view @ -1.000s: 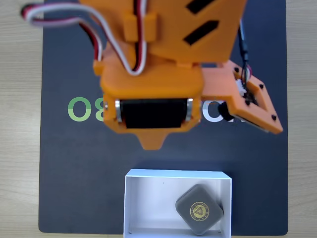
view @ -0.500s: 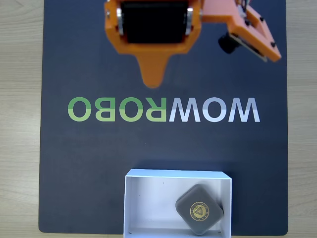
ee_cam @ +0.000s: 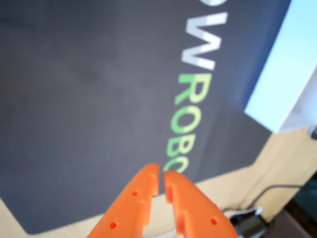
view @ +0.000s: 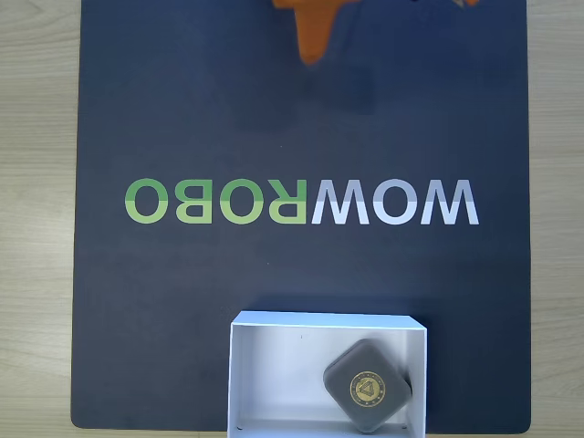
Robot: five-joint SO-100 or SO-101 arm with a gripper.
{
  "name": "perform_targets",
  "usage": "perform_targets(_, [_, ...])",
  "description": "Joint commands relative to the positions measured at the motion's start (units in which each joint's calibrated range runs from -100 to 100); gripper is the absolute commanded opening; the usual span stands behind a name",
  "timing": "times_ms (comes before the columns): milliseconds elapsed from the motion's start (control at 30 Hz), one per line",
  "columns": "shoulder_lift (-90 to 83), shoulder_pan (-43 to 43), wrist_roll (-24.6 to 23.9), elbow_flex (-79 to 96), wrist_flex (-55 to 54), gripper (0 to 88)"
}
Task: Grab the usb to bin
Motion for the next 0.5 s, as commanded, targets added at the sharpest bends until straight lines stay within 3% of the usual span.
perform_targets(0, [-10.04,-1.52,0.24,9.87,-5.00,0.9])
perform_targets(167, [-26.99,-1.52,0.93,25.23,-12.60,1.4])
perform_targets(300, [-41.58,-0.76,6.39,36.43,-12.51,1.4])
perform_targets(467, [-55.99,-0.76,7.60,46.19,-12.42,1.4])
